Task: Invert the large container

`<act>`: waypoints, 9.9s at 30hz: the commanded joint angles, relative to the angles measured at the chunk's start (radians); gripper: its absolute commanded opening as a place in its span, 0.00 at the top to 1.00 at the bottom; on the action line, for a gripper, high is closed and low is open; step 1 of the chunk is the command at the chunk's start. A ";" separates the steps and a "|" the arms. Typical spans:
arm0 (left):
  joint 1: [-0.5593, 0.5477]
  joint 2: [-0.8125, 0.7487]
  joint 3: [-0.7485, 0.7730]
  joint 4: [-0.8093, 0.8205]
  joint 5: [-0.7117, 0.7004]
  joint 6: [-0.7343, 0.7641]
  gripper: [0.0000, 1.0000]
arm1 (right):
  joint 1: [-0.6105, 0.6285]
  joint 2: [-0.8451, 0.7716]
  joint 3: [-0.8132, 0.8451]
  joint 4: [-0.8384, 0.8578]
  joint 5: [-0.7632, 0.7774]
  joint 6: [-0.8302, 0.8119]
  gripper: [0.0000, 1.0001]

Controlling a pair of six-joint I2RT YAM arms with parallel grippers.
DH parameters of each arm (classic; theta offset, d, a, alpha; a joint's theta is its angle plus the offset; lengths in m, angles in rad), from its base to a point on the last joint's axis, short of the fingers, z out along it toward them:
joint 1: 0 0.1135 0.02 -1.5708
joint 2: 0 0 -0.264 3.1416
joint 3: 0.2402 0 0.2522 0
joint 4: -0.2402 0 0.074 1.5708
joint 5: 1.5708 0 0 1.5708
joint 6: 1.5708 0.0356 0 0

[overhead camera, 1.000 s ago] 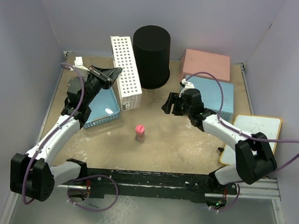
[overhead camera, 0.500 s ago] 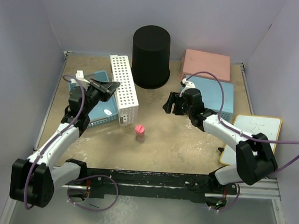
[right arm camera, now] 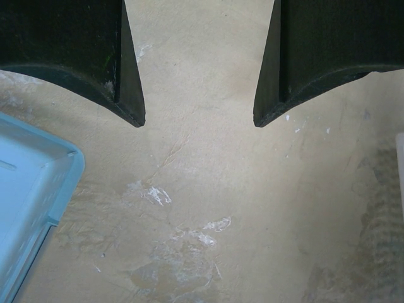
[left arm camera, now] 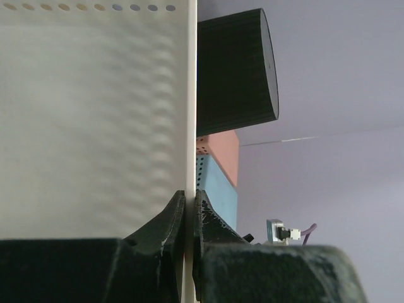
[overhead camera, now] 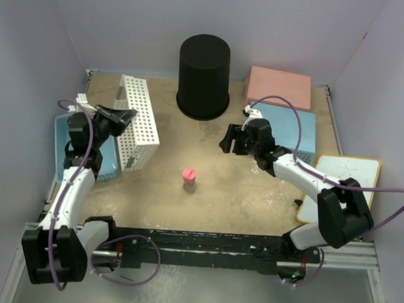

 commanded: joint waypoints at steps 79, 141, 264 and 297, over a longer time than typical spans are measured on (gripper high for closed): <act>-0.488 0.066 0.361 -0.833 -0.671 0.506 0.38 | 0.092 0.062 0.171 -0.008 -0.030 -0.065 0.27; -0.356 0.303 0.186 -0.522 -0.742 0.516 0.31 | 0.072 0.057 0.147 -0.025 -0.011 -0.066 0.25; -0.695 0.458 0.226 0.861 0.344 -0.334 1.00 | 0.065 -0.601 0.041 -0.214 1.091 -0.181 0.11; -0.705 0.714 -0.238 1.315 0.182 -0.503 1.00 | 0.064 -0.497 0.043 -0.220 0.953 -0.134 0.11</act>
